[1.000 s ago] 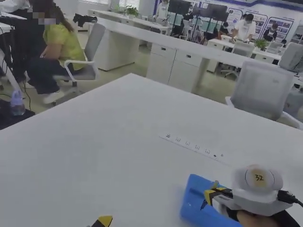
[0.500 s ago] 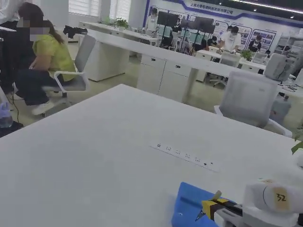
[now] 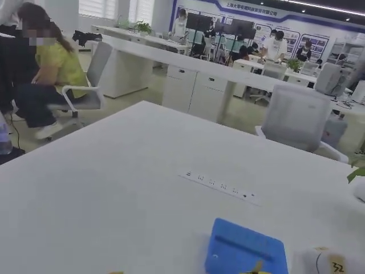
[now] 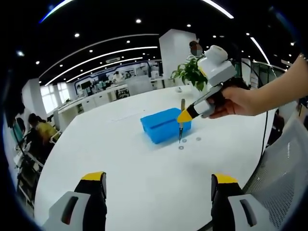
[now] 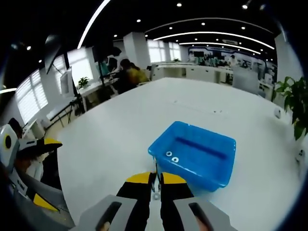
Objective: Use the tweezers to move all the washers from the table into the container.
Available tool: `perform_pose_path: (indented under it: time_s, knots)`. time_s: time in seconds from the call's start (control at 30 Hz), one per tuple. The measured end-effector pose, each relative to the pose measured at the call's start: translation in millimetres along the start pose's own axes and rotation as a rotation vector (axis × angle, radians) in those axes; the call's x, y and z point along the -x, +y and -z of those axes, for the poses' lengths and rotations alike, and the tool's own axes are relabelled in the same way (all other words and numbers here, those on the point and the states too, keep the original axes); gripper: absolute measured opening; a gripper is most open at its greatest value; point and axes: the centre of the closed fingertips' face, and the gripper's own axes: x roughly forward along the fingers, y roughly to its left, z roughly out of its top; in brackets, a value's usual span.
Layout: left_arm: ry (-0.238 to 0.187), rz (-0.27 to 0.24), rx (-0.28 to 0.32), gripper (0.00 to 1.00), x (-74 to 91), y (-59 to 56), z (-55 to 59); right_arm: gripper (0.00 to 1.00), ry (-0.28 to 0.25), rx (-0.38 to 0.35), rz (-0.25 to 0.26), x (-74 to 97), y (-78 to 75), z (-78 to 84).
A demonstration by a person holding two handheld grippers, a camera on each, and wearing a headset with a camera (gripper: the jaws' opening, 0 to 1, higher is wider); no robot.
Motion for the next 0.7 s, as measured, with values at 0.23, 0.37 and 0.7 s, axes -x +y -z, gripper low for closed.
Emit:
perform_pose_path:
  time_s: [0.23, 0.37, 0.7]
  knots:
    - [0.014, -0.003, -0.003, 0.91, -1.0, 0.7, 2.6, 0.03, 0.027, 0.029, 0.010, -4.1, -0.4, 8.7]
    - [0.017, -0.004, -0.009, 0.91, -0.9, 0.3, 2.9, 0.03, 0.027, 0.031, 0.016, -6.1, -1.7, 9.5]
    - [0.027, -0.012, -0.009, 0.91, -1.1, 1.9, 4.7, 0.03, 0.011, 0.015, 0.015, -8.8, -4.9, 8.0]
